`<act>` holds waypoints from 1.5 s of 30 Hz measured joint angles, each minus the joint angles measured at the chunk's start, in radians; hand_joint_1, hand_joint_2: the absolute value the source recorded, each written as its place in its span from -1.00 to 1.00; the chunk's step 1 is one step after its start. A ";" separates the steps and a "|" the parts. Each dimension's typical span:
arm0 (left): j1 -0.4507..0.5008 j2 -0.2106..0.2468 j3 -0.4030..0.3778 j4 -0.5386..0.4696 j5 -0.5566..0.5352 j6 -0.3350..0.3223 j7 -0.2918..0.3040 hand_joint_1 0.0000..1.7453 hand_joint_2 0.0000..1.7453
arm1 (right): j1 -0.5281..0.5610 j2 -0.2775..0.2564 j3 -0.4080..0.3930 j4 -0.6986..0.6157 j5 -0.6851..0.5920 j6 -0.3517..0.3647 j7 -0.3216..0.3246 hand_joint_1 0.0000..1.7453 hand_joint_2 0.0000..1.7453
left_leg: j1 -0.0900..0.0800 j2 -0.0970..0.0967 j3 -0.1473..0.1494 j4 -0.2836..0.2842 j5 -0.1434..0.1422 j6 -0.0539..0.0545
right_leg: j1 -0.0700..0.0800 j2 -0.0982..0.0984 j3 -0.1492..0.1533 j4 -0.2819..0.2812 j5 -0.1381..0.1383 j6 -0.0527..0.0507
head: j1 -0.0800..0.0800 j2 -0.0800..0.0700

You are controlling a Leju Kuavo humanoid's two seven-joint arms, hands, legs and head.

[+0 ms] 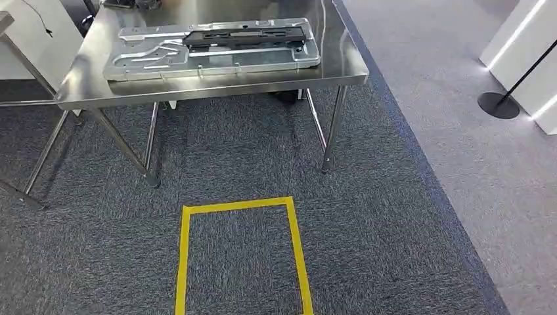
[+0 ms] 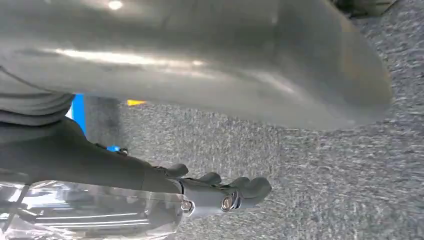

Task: Take the parts from the cabinet and place them on the table.

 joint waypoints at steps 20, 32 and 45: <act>-0.001 -0.009 0.019 0.000 0.005 0.024 0.020 -1.00 1.00 | -0.002 -0.004 -0.002 0.000 0.038 -0.019 0.048 -1.00 1.00 | -0.007 0.006 -0.051 0.012 0.020 0.018 | 0.005 0.007 0.031 0.005 -0.035 -0.001 | 0.000 0.000; -0.001 -0.009 0.028 0.000 0.022 0.022 0.018 -1.00 1.00 | -0.002 -0.004 -0.005 0.000 0.022 -0.005 0.018 -1.00 1.00 | -0.007 0.005 -0.055 0.012 0.026 0.011 | 0.004 0.007 0.026 0.011 -0.032 -0.006 | 0.000 0.000; 0.044 0.008 -0.191 -0.018 0.208 0.048 0.075 -1.00 -1.00 | 0.033 -0.019 0.183 -0.025 -0.205 0.030 0.016 -1.00 -1.00 | -0.007 0.005 -0.057 0.013 0.026 0.011 | 0.002 0.006 0.025 0.011 -0.031 -0.005 | 0.000 0.000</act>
